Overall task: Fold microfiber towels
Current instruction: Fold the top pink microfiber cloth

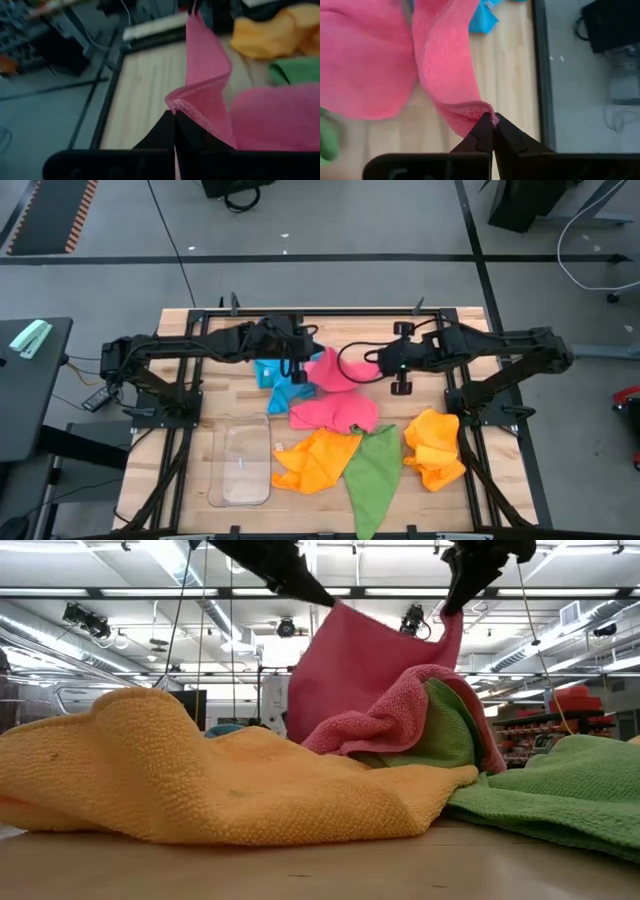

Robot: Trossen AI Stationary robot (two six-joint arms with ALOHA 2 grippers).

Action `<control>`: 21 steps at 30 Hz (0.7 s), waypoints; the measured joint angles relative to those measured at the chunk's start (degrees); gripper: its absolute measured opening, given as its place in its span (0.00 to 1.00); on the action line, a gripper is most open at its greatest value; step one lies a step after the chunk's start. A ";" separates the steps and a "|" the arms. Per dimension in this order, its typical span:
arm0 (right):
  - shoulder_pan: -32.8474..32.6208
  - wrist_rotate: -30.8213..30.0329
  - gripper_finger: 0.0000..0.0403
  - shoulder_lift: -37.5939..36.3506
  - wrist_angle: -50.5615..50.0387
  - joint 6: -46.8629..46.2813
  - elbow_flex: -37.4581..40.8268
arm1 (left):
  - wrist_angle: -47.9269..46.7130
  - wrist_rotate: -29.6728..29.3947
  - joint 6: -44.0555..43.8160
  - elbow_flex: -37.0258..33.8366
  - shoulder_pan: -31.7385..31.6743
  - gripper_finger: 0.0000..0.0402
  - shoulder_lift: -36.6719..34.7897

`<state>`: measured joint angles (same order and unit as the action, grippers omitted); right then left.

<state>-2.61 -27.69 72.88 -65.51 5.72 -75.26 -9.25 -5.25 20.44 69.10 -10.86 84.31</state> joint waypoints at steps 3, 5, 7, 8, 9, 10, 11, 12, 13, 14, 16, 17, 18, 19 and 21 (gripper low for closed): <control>0.00 -4.01 0.02 -0.89 -0.38 1.64 0.00 | 4.43 1.07 1.05 0.00 -1.66 0.01 0.00; 0.79 -6.10 0.02 -1.07 -1.03 3.15 0.00 | 6.76 2.10 1.23 0.00 -3.13 0.01 0.00; 2.22 -7.02 0.02 -0.97 -1.88 3.78 0.00 | 8.10 2.96 1.21 0.00 -4.73 0.01 0.02; 3.19 -7.22 0.02 -0.88 -2.47 4.00 0.00 | 8.96 3.30 1.21 0.00 -5.53 0.01 0.35; 4.26 -7.84 0.02 -0.72 -2.63 4.38 0.00 | 9.93 3.56 1.16 0.02 -6.22 0.01 0.69; 5.43 -8.74 0.02 -0.65 -2.67 4.80 0.00 | 10.00 3.64 0.98 0.01 -7.01 0.01 0.90; 6.58 -9.79 0.02 -0.57 -2.73 5.24 0.00 | 10.17 3.78 0.96 -0.05 -7.76 0.01 1.08; 7.77 -11.17 0.02 -0.58 -2.60 5.81 0.00 | 11.45 3.93 1.00 -0.05 -8.36 0.01 1.42; 9.04 -12.63 0.02 -0.65 -2.32 6.39 0.00 | 12.46 4.03 1.06 0.09 -8.91 0.01 1.64; 10.24 -14.07 0.02 -0.65 -2.03 6.91 0.00 | 12.11 4.03 1.14 0.45 -9.56 0.01 1.66; 12.72 -15.94 0.02 -0.65 -1.31 8.58 0.00 | 11.89 4.66 1.20 2.05 -10.70 0.01 2.24; 14.03 -16.21 0.02 -0.65 -0.55 9.66 0.00 | 12.11 5.53 1.21 3.26 -11.20 0.01 2.66; 15.27 -16.21 0.02 -0.65 0.58 10.82 0.00 | 11.62 6.44 1.20 4.31 -12.00 0.01 2.82; 16.45 -16.20 0.02 -0.65 1.97 11.94 0.00 | 10.80 7.17 1.29 5.36 -12.76 0.01 3.02; 18.94 -16.23 0.02 -0.65 5.13 14.25 0.00 | 11.61 8.10 1.66 8.36 -13.95 0.01 4.72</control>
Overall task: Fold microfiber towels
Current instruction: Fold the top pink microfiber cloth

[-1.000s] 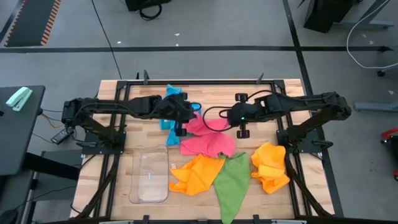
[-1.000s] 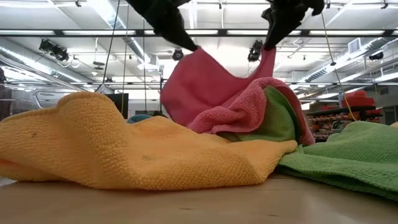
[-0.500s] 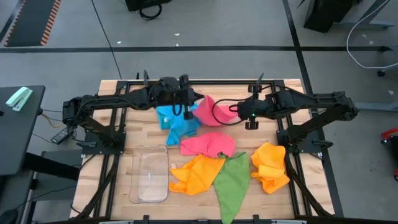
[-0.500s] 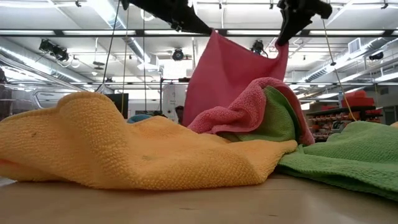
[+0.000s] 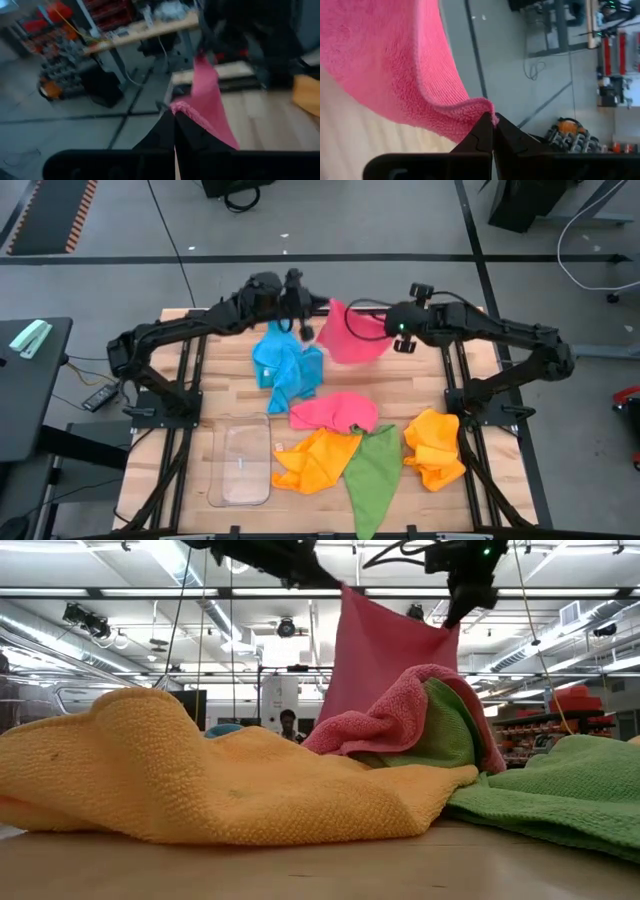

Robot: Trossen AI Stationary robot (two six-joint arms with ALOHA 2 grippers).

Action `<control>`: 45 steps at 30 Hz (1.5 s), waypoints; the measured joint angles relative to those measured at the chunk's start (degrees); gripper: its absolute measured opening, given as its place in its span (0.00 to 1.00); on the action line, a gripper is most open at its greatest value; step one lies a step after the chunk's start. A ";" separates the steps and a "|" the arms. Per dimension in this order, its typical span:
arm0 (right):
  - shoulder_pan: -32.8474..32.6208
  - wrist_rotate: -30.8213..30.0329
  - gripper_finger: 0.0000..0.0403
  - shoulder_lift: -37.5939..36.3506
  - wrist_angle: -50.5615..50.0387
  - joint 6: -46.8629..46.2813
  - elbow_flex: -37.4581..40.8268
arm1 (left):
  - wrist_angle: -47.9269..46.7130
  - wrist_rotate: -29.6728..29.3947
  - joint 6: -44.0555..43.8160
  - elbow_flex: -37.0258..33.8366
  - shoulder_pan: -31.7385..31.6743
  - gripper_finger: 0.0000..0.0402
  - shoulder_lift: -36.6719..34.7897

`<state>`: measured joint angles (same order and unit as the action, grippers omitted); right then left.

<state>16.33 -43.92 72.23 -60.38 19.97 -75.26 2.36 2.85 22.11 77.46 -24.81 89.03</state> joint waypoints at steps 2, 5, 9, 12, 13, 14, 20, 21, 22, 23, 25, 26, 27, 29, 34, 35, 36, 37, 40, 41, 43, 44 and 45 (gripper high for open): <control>2.27 0.02 0.02 0.00 3.78 2.74 0.00 | -2.04 1.22 0.22 2.17 -1.66 0.01 1.51; 5.91 0.06 0.02 0.10 9.34 9.07 0.00 | -2.32 2.95 0.93 6.24 -3.93 0.01 5.01; 11.13 0.73 0.02 0.37 17.36 19.39 0.00 | -3.92 4.20 2.84 12.70 -6.80 0.01 10.18; 14.24 2.68 0.02 0.35 22.64 23.34 -0.02 | -5.76 7.89 2.66 17.12 -8.15 0.01 12.86; 14.70 4.07 0.02 0.30 22.80 23.59 -0.02 | -6.70 9.37 2.69 18.04 -8.42 0.01 13.36; 14.97 5.57 0.02 0.23 22.45 23.65 -0.02 | -7.13 10.51 2.75 18.69 -8.27 0.01 13.62; 12.01 18.10 0.02 0.38 10.55 16.43 -0.02 | -20.87 13.11 6.47 18.87 -4.27 0.01 13.69; 10.89 20.03 0.02 0.44 8.34 14.29 -0.02 | -23.37 13.09 7.05 18.53 -3.21 0.01 13.67; 9.66 21.94 0.02 0.51 5.94 12.17 -0.02 | -25.32 13.08 7.42 17.78 -2.13 0.01 13.63; 8.30 23.51 0.02 0.66 3.85 10.31 -0.02 | -26.95 13.07 7.54 16.82 -1.05 0.02 13.62; 5.07 25.36 0.02 0.95 0.95 6.81 0.00 | -29.82 12.96 6.93 14.86 0.99 0.02 13.73; 3.50 25.76 0.02 1.24 -0.08 5.38 0.04 | -30.81 12.92 6.50 13.94 1.95 0.02 13.73; 1.74 26.13 0.02 1.34 -0.42 4.40 0.29 | -31.15 12.90 5.81 12.90 2.83 0.02 13.73; -2.04 26.46 0.02 1.38 -0.66 3.75 1.67 | -31.86 12.90 5.11 10.95 4.54 0.01 13.71; -9.93 26.66 0.02 1.38 -0.72 2.03 6.73 | -33.10 12.24 2.65 7.88 7.69 0.02 13.73; -11.16 26.66 0.02 1.38 -0.72 0.86 7.79 | -34.06 12.20 2.52 7.62 8.16 0.03 13.73; -12.29 26.62 0.02 1.38 -0.83 -0.38 8.73 | -35.39 12.12 2.53 7.39 8.63 0.03 13.71; -13.54 26.62 0.02 1.39 -0.91 -1.77 9.59 | -36.84 12.04 2.54 7.38 9.06 0.03 13.71; -17.04 27.58 0.02 1.38 -0.07 -6.06 11.86 | -38.68 11.99 2.43 7.38 10.32 0.02 13.71; -18.02 27.75 0.02 1.38 0.47 -7.22 12.76 | -38.80 11.98 2.18 7.38 10.74 0.02 13.71; -19.99 27.84 0.02 1.38 1.33 -9.45 14.08 | -39.26 12.00 1.00 7.38 11.51 0.01 13.71; -20.73 28.49 0.02 1.38 1.66 -10.56 14.64 | -39.64 11.98 0.69 7.38 11.86 0.01 13.71; -21.49 29.44 0.02 1.38 1.64 -11.78 15.23 | -40.05 12.00 0.13 7.38 12.26 0.02 13.95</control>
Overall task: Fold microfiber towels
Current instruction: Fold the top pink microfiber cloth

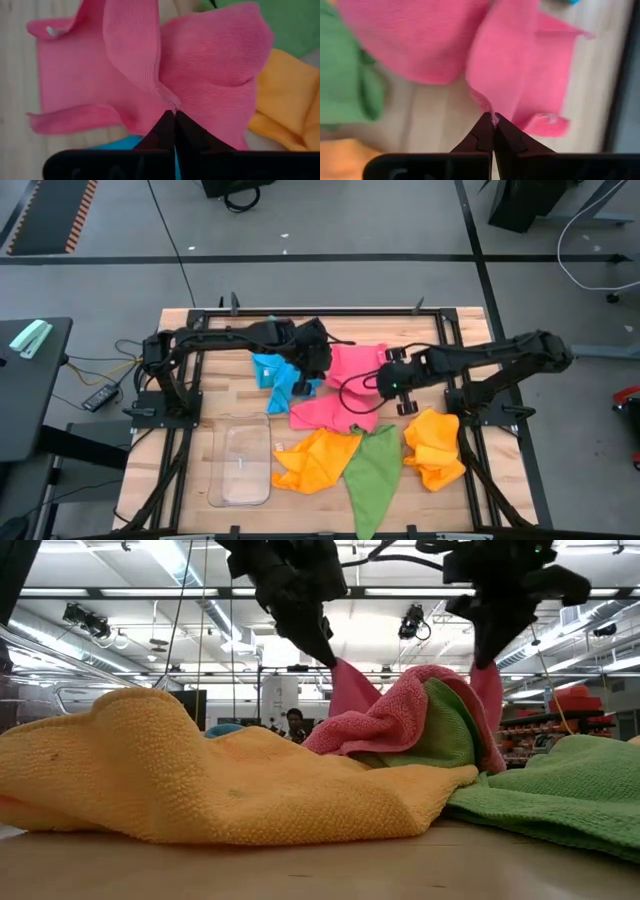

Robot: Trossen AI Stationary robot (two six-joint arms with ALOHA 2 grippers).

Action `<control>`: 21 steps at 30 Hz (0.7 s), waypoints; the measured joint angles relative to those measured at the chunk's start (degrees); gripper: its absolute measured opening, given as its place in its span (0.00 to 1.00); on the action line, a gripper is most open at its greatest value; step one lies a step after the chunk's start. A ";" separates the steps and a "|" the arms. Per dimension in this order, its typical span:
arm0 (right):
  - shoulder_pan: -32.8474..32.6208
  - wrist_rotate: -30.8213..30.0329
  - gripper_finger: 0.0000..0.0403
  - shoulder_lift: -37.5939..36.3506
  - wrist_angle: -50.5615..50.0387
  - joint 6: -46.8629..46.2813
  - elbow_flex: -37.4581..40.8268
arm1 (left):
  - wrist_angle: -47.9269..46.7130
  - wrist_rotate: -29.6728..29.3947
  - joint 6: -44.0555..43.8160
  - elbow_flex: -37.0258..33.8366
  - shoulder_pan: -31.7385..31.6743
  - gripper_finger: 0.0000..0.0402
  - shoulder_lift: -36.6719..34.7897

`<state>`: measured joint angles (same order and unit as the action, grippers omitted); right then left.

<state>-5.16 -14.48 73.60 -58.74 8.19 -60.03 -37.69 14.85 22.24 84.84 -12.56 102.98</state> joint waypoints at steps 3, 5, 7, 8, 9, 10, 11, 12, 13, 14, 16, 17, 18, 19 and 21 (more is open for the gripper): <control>-2.63 4.73 0.02 0.00 -0.04 -4.30 1.82 | -1.20 -0.04 -1.93 0.00 1.32 0.04 0.83; -4.47 5.90 0.02 0.00 -0.32 -6.95 2.76 | -0.71 -0.04 -2.03 0.00 2.17 0.04 1.05; -5.86 6.10 0.02 0.00 -0.45 -9.40 3.32 | -0.14 -0.02 -1.76 0.00 2.76 0.03 1.03; -6.40 6.10 0.02 0.00 -0.53 -10.45 3.53 | -0.22 0.00 -1.71 0.02 2.96 0.02 1.03; -6.88 6.12 0.02 0.00 -0.92 -11.53 3.77 | -0.53 0.00 -1.84 0.00 3.12 0.02 1.03; -7.22 6.10 0.02 -0.04 -0.96 -12.64 4.15 | -0.75 -0.02 -2.11 0.00 3.25 0.02 1.03; -7.50 6.10 0.02 -0.04 -0.90 -13.65 4.55 | -0.84 -0.02 -2.33 0.00 3.22 0.02 1.03; -7.70 6.11 0.02 -0.04 -1.01 -14.80 5.01 | -1.00 -0.04 -2.43 0.00 3.24 0.02 1.03; -7.79 6.40 0.02 -0.04 -1.40 -15.98 5.42 | -1.25 -0.04 -2.62 0.00 3.48 0.03 1.03; -7.76 6.90 0.02 -0.04 -1.79 -17.30 5.84 | -1.31 -0.08 -3.01 0.00 3.70 0.04 1.03; -7.12 9.14 0.04 -0.04 -2.52 -20.84 6.82 | -0.90 -0.08 -3.23 0.02 4.34 0.06 1.36; -6.73 10.89 0.05 -0.04 -2.81 -22.79 7.38 | -0.71 -0.07 -3.24 0.02 4.71 0.06 1.63; -6.34 12.98 0.07 -0.04 -3.08 -24.86 7.98 | -0.96 -0.07 -3.32 0.00 5.07 0.06 1.83; -6.08 15.33 0.09 -0.04 -3.21 -26.98 8.63 | -0.88 -0.02 -3.33 0.00 5.49 0.06 2.34; -5.98 19.80 0.14 -0.04 -3.02 -30.91 9.96 | 0.09 0.00 -3.20 0.01 6.40 0.04 3.04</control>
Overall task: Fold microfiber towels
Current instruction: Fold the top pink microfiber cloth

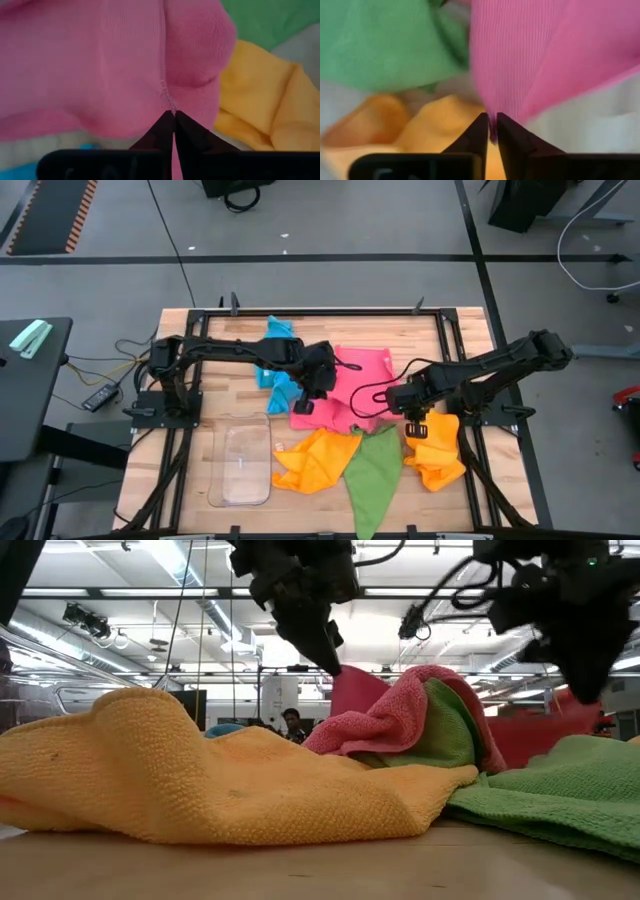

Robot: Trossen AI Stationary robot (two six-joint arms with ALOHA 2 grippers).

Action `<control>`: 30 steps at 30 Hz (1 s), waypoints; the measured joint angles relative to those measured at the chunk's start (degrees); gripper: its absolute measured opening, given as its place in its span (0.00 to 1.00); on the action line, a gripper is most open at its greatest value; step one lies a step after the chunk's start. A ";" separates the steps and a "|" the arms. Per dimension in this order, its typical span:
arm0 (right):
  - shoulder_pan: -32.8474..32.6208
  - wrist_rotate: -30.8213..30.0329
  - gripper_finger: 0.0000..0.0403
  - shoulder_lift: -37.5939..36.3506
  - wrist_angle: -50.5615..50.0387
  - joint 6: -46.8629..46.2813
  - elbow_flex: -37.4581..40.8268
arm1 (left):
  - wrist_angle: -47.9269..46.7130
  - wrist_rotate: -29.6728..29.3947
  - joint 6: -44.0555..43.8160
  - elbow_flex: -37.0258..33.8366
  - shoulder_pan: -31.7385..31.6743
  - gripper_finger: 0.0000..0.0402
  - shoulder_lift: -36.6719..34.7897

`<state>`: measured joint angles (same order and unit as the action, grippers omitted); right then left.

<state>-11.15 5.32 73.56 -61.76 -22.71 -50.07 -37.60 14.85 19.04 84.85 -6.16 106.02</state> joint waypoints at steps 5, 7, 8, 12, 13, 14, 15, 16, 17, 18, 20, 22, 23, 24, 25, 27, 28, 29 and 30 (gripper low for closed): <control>0.01 3.00 0.27 -0.02 -0.97 -5.06 0.90 | 2.80 -0.11 0.02 -0.01 2.43 0.04 1.95; 0.05 3.63 0.31 0.04 -2.20 -5.33 -0.04 | 4.29 -0.10 0.08 0.01 3.42 0.09 2.39; 0.15 3.67 0.33 -0.03 -3.45 -5.15 -0.73 | 3.52 -0.09 0.07 0.00 3.85 0.12 2.40; 0.21 -2.92 0.38 -1.24 -3.83 -4.22 -1.55 | 2.85 0.04 0.24 -0.01 4.66 0.27 1.80; 0.29 -5.72 0.38 -1.71 -3.07 -4.12 -1.38 | 2.49 0.02 0.18 -0.03 4.59 0.31 1.38; 0.63 -8.18 0.39 -1.91 -2.40 -4.08 -1.05 | 2.57 0.00 0.20 -0.01 4.47 0.34 0.74; 1.20 -9.94 0.39 -1.91 -1.76 -3.84 -0.56 | 1.67 -0.05 0.41 -0.01 4.38 0.37 0.03; 1.78 -11.25 0.39 -1.87 -0.75 -3.71 -0.04 | 0.92 -0.04 0.61 -0.01 4.31 0.39 -0.49; 2.54 -12.82 0.38 -1.86 0.95 -3.64 0.51 | 0.97 -0.06 0.62 -0.01 4.28 0.41 -0.83; 3.34 -14.46 0.38 -1.86 2.90 -3.30 0.99 | 1.12 -0.07 0.62 0.01 4.23 0.43 -0.90; 5.26 -16.28 0.37 -1.90 8.02 -2.27 2.55 | 0.73 -0.17 -0.20 -0.01 4.10 0.44 -1.03; 7.57 -16.28 0.35 -1.81 12.50 -0.05 3.96 | 0.80 -0.22 -0.36 0.00 4.14 0.44 -1.41; 8.82 -16.28 0.35 -1.83 14.29 1.04 4.61 | 0.96 -0.22 -0.34 0.01 4.12 0.43 -1.47; 10.25 -16.27 0.34 -1.84 16.04 2.18 5.18 | 1.41 -0.24 -0.36 -0.18 4.12 0.42 -1.49; 11.78 -16.22 0.33 -1.84 17.37 3.29 5.70 | 2.95 -0.40 -0.37 -1.05 4.10 0.41 -1.49; 14.78 -16.26 0.32 -1.84 19.60 5.33 6.52 | 5.90 -0.51 -0.43 -3.39 4.09 0.38 -1.63; 16.29 -16.45 0.31 -1.84 20.40 6.48 6.74 | 7.24 -0.69 -0.47 -4.67 4.09 0.36 -1.77; 17.60 -16.83 0.31 -1.84 21.25 7.42 6.95 | 8.68 -0.87 -0.49 -5.78 4.09 0.34 -1.94; 18.75 -17.10 0.31 -1.84 21.90 8.16 7.10 | 10.03 -1.18 -0.67 -6.77 4.09 0.33 -2.01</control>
<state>7.61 -11.78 71.72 -39.86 -14.55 -42.97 -27.57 13.67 18.37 78.08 -2.07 104.01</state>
